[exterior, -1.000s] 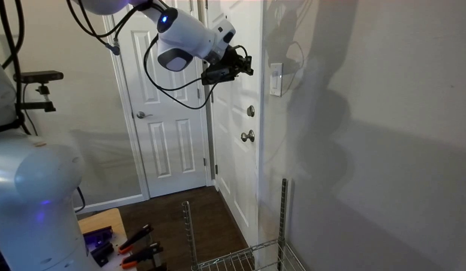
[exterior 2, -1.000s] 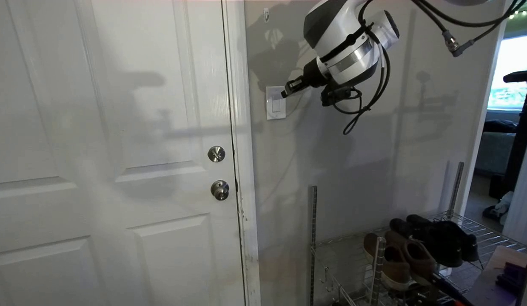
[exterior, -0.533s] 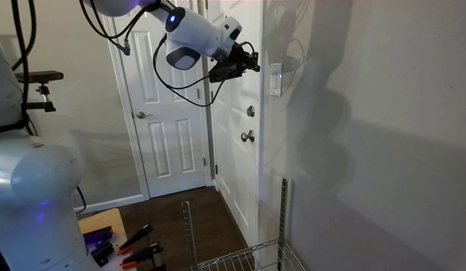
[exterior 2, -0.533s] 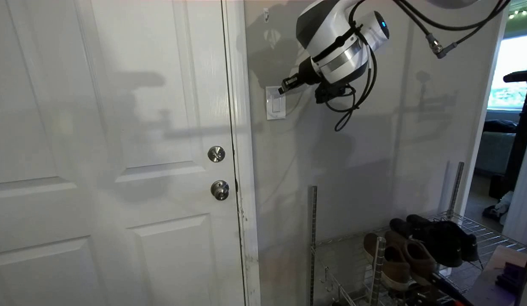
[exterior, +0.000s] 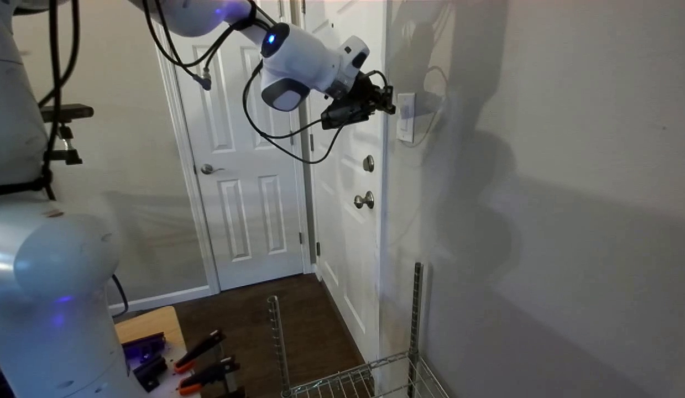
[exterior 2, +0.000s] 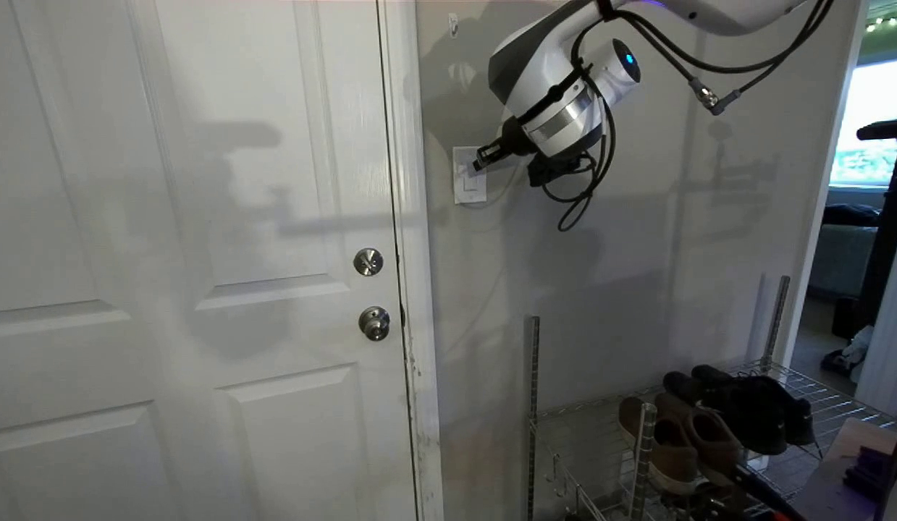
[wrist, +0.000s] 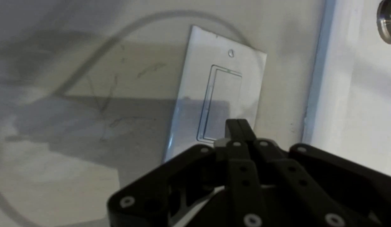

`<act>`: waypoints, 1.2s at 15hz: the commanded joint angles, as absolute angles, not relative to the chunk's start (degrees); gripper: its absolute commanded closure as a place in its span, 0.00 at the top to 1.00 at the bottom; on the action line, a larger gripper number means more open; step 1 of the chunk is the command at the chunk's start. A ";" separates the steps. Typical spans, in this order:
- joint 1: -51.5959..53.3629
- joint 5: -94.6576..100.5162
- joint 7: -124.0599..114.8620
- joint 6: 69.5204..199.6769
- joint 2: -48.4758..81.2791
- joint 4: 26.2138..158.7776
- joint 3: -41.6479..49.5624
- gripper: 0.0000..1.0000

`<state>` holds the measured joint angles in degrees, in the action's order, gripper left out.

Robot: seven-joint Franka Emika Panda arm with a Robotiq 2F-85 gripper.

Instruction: Press the switch on top to turn on the light

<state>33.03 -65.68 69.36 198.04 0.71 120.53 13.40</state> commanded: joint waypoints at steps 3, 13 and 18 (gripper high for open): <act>33.00 -65.11 69.08 198.04 2.96 118.11 14.63 0.01; 33.43 -64.96 68.69 198.13 7.44 113.50 15.95 0.01; 33.56 -65.23 69.03 198.13 6.71 114.18 16.14 0.01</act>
<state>33.25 -65.67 69.36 198.13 5.34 115.70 15.23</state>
